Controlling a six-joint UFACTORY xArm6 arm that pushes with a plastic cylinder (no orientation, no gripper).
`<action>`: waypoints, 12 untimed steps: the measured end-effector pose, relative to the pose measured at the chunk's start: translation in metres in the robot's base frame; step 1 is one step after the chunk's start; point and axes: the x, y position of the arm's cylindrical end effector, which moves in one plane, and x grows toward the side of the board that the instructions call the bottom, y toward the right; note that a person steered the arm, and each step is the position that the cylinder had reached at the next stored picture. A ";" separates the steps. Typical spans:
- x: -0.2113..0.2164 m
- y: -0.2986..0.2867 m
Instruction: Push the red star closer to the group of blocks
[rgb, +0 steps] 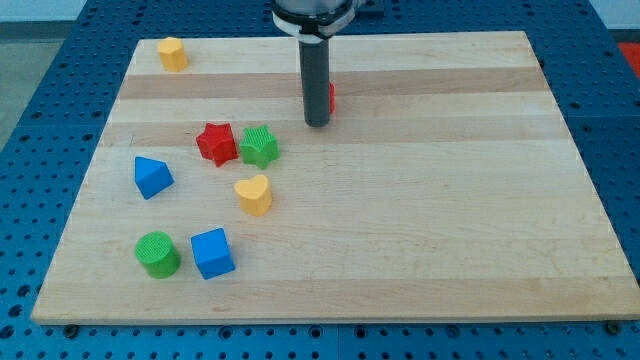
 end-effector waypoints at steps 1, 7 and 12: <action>-0.013 -0.004; -0.068 -0.006; -0.072 0.022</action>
